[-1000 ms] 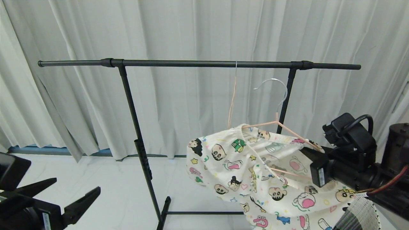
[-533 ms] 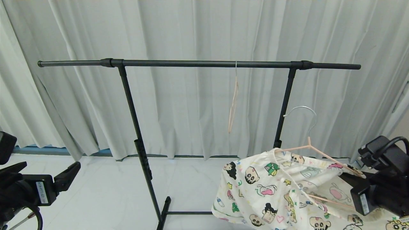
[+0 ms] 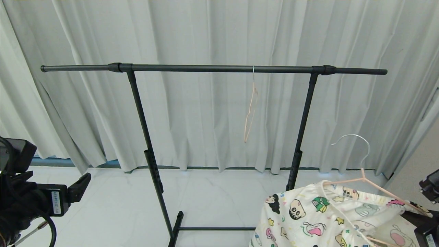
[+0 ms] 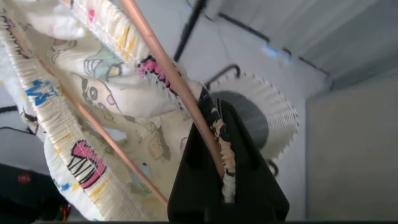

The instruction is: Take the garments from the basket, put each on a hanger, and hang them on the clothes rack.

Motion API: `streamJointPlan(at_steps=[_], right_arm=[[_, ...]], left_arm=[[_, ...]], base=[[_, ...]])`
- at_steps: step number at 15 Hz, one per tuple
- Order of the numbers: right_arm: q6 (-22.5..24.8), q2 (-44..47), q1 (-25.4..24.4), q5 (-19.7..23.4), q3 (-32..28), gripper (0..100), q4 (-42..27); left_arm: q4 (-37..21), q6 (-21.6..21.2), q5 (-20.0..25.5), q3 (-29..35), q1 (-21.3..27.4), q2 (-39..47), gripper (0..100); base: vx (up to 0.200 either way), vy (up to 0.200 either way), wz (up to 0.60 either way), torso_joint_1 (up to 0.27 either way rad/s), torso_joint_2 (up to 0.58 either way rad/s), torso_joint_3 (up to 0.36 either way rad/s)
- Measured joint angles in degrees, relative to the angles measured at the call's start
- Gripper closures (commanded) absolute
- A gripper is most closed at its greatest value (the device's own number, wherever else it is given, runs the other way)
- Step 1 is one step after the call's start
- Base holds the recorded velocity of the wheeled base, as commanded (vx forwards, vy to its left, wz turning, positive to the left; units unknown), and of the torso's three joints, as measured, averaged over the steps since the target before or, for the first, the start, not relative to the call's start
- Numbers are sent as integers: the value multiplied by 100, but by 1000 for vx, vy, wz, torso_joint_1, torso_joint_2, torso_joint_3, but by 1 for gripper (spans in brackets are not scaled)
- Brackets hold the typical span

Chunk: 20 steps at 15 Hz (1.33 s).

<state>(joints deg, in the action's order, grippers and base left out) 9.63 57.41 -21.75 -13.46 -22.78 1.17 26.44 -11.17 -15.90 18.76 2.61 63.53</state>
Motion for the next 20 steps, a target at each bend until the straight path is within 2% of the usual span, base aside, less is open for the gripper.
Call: streamJointPlan(at_steps=[3, 4, 8, 10, 12, 13, 14, 16, 19, 20], right_arm=[[-50, 17, 900, -22, -41, 100, -313], [-197, 122, 1120, -30, -117, 100, -327], [-1170, 994, 1310, -316, -784, 100, -335], [-1983, 1571, 1136, -518, -1365, 100, -333], [-2722, 2124, 692, -961, -1911, 100, -357], [-2931, 2360, 444, -1224, -2120, 100, -371], [-3054, 2600, 180, -1503, -2354, 100, -363], [-3105, 2909, -123, -1776, -2725, 100, -360], [-2867, 3231, -254, -2437, -3309, 100, -382], [-2747, 3298, -265, -2499, -3427, 100, -379]], left_arm=[[2, -57, 5, -11, 227, 33, 0], [0, -121, 5, -13, 268, 39, 0], [0, -243, 11, -29, 336, 61, 0], [0, -260, 9, -29, 400, 65, 0], [0, -443, 5, -30, 447, 65, 0], [0, -544, 2, -30, 461, 67, 0], [-1, -605, 5, -30, 466, 67, 0], [0, -623, 5, -27, 467, 61, 0], [-1, -624, 9, -22, 469, 44, 0], [-1, -624, 13, -22, 477, 41, 0]], base=[[0, 0, 0, 0, 0, 0], [0, 0, 0, 0, 0, 0], [0, 0, 0, 0, 0, 0], [0, 0, 0, 0, 0, 0], [0, 0, 0, 0, 0, 0], [0, 0, 0, 0, 0, 0], [0, 0, 0, 0, 0, 0], [0, 0, 0, 0, 0, 0], [0, 0, 0, 0, 0, 0], [0, 0, 0, 0, 0, 0]])
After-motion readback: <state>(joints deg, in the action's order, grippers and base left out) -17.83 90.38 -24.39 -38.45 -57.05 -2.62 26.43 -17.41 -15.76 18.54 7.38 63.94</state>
